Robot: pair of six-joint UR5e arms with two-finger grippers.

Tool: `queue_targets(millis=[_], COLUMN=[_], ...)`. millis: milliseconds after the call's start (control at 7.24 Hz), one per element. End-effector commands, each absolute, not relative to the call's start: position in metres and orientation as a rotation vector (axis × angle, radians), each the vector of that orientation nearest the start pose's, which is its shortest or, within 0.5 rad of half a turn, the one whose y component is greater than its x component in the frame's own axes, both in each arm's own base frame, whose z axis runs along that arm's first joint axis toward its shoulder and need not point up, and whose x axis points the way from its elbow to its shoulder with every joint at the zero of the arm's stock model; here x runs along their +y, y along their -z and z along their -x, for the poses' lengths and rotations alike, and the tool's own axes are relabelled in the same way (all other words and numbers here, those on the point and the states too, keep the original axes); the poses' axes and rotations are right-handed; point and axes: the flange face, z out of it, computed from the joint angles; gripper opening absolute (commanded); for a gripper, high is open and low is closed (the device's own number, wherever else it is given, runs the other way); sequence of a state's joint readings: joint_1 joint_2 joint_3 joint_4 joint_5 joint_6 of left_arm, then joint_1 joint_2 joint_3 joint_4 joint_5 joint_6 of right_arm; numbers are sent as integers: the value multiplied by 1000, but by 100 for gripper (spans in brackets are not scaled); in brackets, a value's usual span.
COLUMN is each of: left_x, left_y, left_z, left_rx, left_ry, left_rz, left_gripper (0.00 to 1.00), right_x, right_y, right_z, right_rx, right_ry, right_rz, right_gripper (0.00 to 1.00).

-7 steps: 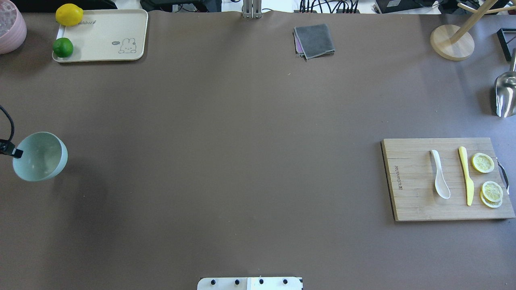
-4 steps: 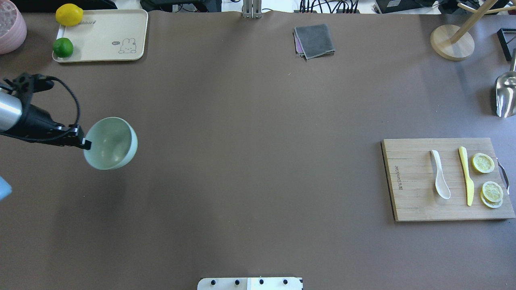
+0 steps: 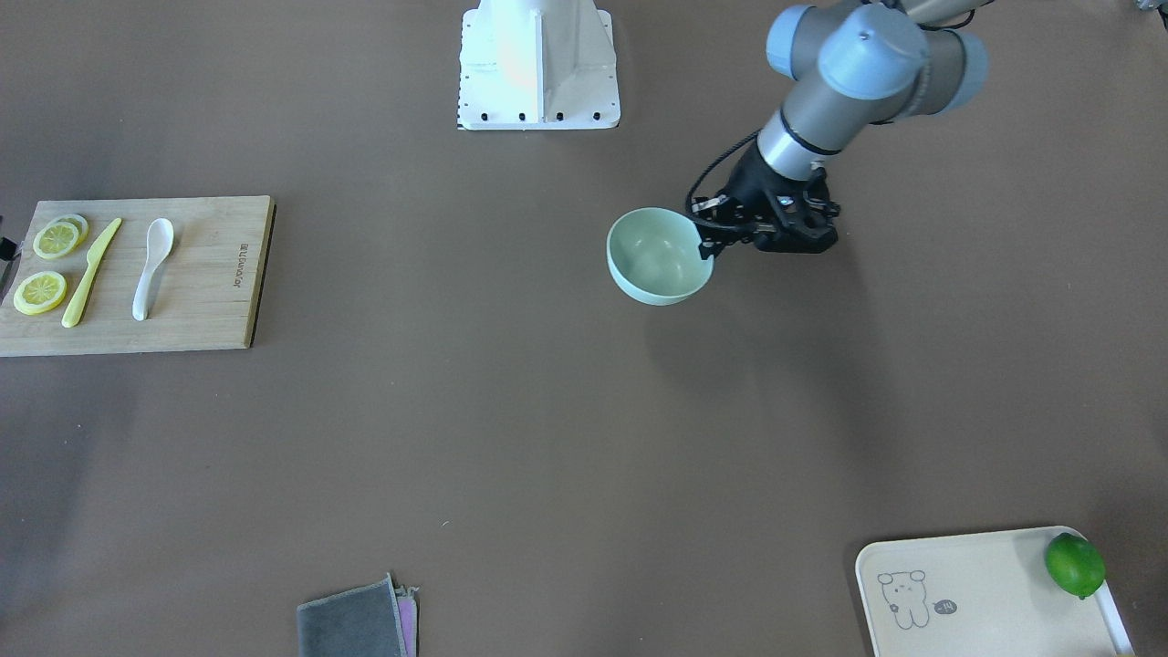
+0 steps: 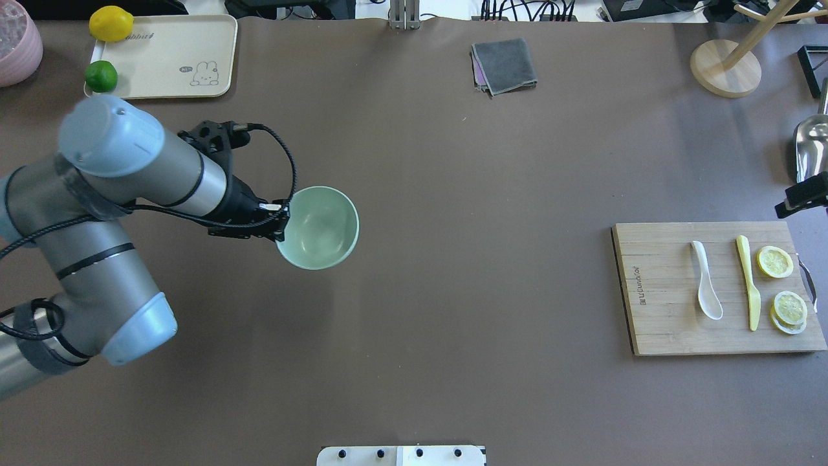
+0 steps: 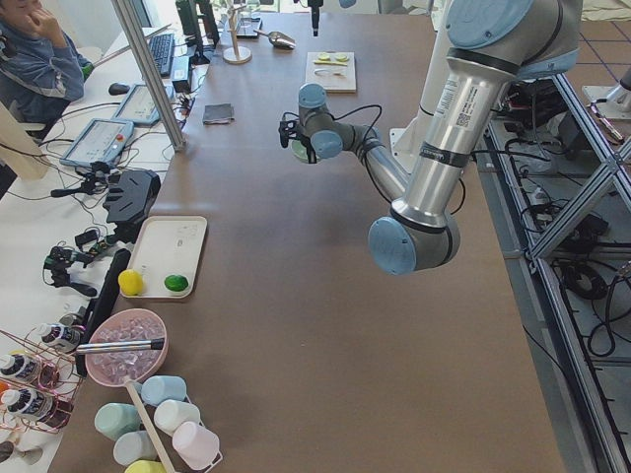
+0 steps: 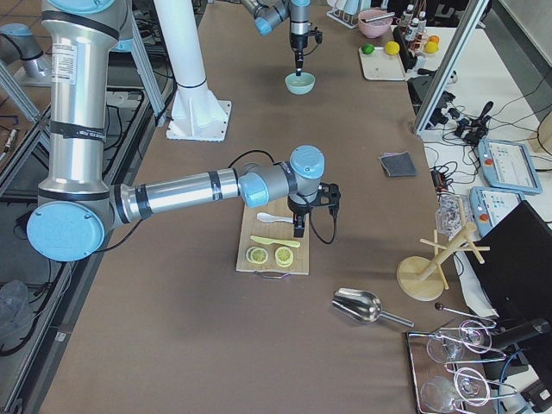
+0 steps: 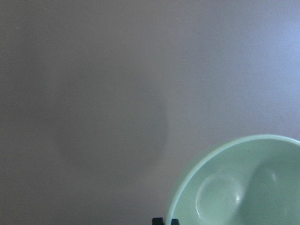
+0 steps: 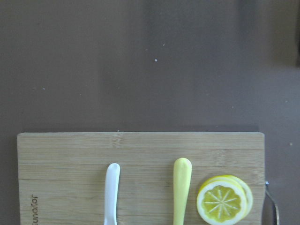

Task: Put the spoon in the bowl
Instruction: 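Slide the green bowl to center with left gripper while right arm reaches spoon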

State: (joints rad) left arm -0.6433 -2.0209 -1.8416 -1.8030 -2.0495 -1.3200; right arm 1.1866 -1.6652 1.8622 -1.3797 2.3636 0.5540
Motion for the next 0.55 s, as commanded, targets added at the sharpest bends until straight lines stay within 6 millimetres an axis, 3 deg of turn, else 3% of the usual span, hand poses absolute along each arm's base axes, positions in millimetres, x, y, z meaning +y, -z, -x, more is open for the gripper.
queue_targets(millis=[0,276,415], left_x=[-438,-425,-424], left_y=[-220,-217,-217], left_z=[-495,-523,-524], left_rx=[986,964,962], left_ry=[159,154,154], left_rz=[-2,-36,-36], left_gripper=[0,0,0], right_x=[-443,-431,-425], right_y=[-534,-531,-537], right_z=[178,224,243], right_rx=[-850,-814,-802], right_ry=[-9,13,40], right_rz=[63,95,116], right_gripper=[95,96,96])
